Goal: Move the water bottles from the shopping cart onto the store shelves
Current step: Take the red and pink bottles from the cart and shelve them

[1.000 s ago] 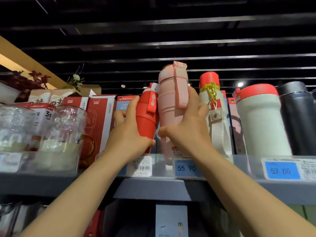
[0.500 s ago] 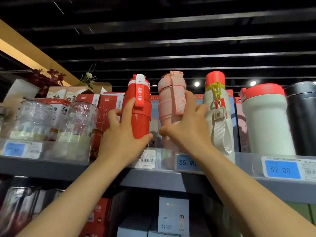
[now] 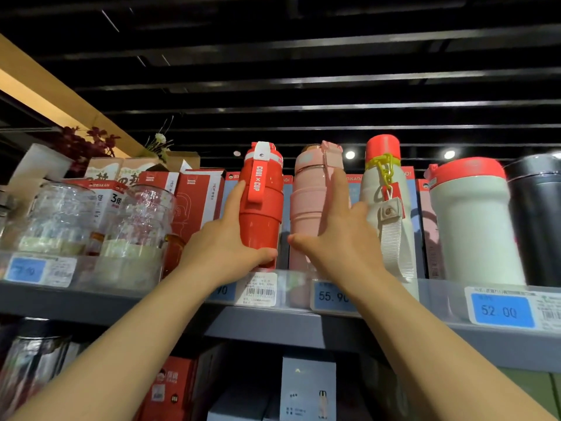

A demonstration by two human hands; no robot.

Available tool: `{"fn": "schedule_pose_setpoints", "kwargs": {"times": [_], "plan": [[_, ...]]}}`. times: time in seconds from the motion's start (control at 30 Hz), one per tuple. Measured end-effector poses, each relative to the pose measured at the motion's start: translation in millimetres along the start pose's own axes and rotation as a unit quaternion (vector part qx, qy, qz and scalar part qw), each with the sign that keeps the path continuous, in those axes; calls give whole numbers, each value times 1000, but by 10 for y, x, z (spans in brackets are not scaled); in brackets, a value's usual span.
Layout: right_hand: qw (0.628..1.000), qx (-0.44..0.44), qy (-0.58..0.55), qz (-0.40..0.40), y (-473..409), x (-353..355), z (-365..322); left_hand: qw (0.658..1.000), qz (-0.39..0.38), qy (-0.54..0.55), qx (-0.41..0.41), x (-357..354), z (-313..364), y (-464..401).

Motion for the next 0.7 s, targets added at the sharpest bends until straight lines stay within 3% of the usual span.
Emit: {"fn": "schedule_pose_setpoints", "kwargs": {"times": [0.27, 0.7], "plan": [[990, 1, 140, -18, 42, -113, -125, 999, 30, 0, -44, -76, -88, -13], [993, 6, 97, -71, 52, -99, -135, 997, 22, 3, -78, -96, 8, -40]]}}
Point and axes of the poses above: each hand's wrist, its own y-axis away from the middle knuckle, its own x-axis out of the back of the hand, z = x × y, the point moved 1 cm from there along -y, towards the middle knuckle, and after that the axes turned 14 degrees about y, right-handed, at the moved point
